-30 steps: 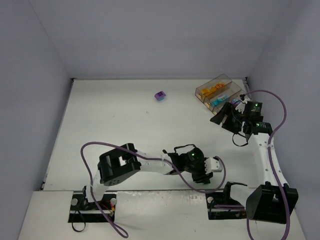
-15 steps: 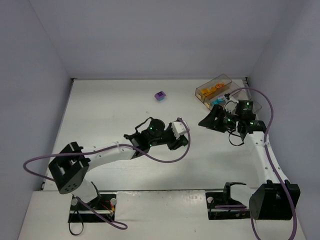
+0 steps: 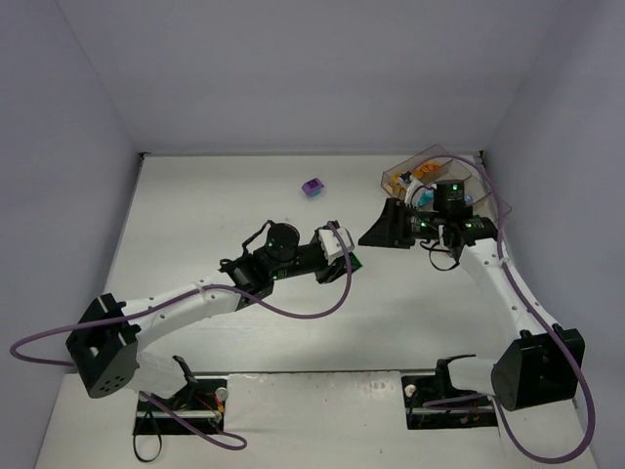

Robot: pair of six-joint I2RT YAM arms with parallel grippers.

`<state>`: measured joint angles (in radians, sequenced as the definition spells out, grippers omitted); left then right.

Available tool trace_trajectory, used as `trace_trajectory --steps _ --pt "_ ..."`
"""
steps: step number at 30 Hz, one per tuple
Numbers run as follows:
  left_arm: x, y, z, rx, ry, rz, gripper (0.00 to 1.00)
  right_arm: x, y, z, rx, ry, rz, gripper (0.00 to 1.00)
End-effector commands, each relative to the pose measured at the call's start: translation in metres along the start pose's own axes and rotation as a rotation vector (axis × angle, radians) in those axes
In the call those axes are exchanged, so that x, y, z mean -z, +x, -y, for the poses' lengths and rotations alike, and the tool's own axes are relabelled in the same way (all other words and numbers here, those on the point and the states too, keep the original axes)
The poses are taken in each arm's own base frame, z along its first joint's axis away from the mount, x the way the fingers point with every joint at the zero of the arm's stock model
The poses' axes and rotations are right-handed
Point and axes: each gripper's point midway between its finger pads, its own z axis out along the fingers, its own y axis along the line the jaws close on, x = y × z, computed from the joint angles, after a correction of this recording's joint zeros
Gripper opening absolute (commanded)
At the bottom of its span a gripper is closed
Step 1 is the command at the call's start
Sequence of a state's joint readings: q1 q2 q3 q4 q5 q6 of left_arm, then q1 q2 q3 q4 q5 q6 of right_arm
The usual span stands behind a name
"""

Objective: Sort the legos into containers by color

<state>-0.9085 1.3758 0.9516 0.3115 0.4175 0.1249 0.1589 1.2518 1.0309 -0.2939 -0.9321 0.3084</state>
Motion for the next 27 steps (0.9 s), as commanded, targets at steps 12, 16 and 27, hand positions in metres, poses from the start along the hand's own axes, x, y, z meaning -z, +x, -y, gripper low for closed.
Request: trace_trajectory --steps 12,16,27 --pt "0.002 -0.041 -0.013 -0.088 -0.036 0.1 0.09 -0.016 0.008 -0.037 0.117 -0.138 -0.067 0.52" --pt "0.003 -0.047 -0.018 -0.095 -0.055 0.115 0.09 -0.022 0.017 -0.036 0.116 -0.14 -0.095 0.51" --pt "0.002 -0.052 -0.024 -0.101 -0.074 0.137 0.09 -0.03 0.028 -0.036 0.121 -0.148 -0.133 0.26"
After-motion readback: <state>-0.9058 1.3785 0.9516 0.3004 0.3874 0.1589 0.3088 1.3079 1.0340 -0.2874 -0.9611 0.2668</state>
